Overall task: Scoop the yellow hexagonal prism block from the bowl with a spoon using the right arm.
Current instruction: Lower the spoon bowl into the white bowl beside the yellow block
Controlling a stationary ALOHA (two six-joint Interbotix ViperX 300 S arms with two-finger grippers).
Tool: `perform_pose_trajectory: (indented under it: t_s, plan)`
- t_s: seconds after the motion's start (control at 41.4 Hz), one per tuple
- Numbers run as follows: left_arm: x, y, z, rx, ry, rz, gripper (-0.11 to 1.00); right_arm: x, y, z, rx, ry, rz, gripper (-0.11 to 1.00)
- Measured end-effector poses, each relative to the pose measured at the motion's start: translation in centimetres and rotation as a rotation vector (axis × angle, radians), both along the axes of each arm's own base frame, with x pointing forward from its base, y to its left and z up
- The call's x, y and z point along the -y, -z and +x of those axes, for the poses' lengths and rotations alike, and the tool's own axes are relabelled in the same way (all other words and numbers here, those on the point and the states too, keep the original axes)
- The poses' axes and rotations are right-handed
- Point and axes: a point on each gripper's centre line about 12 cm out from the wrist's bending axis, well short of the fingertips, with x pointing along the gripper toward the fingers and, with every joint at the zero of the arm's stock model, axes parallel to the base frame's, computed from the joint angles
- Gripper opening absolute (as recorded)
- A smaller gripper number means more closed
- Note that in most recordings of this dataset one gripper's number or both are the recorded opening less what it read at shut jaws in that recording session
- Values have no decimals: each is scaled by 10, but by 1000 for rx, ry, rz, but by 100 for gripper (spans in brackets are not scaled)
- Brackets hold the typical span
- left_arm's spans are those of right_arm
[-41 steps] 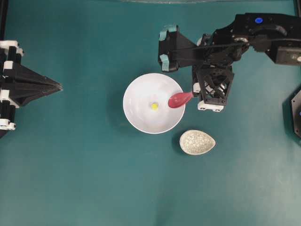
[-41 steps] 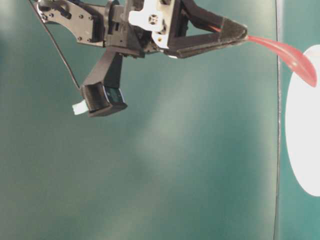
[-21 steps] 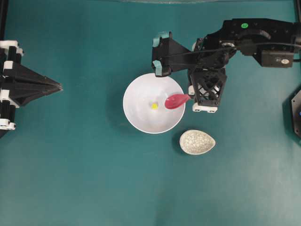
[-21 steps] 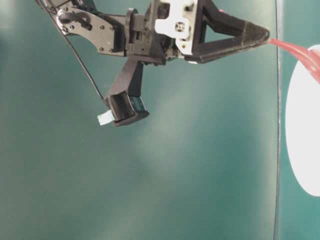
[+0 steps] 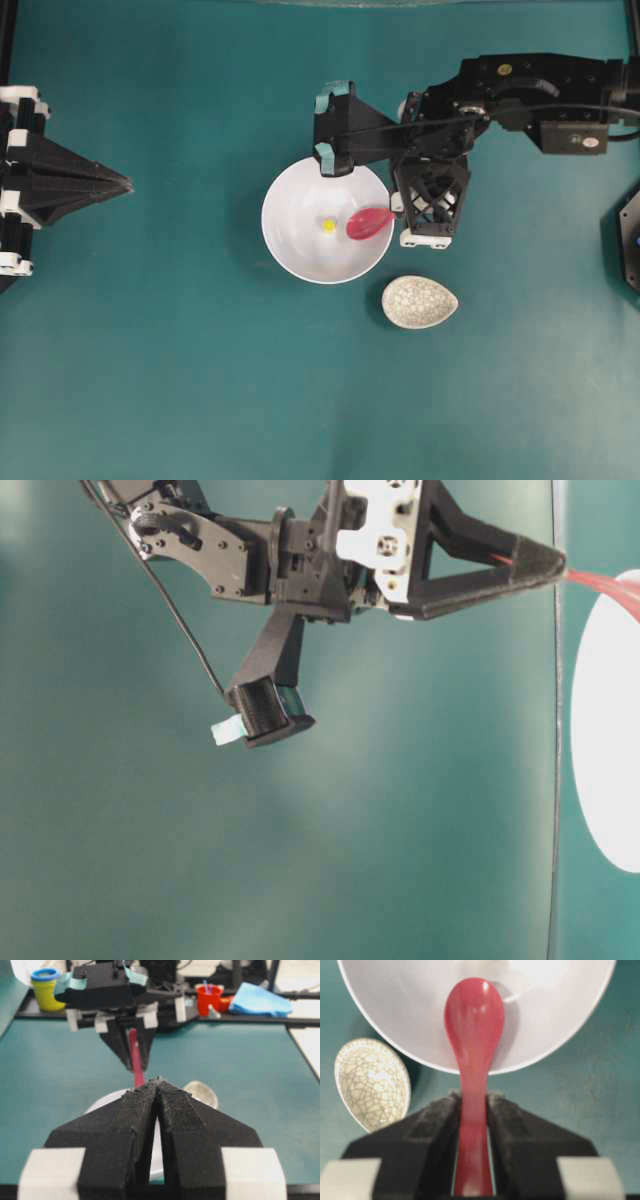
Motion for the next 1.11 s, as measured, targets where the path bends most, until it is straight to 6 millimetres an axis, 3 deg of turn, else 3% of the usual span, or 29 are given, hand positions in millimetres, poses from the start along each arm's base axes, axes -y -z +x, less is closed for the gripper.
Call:
perform_pose_trajectory:
  t_s: [0.627,1.11]
  plan:
    - [0,-1,0,3,0,0,1,3,17,20,40,14,-16,25]
    - [0,-1,0,3,0,0,1,8,15,34,145,57,-42,25]
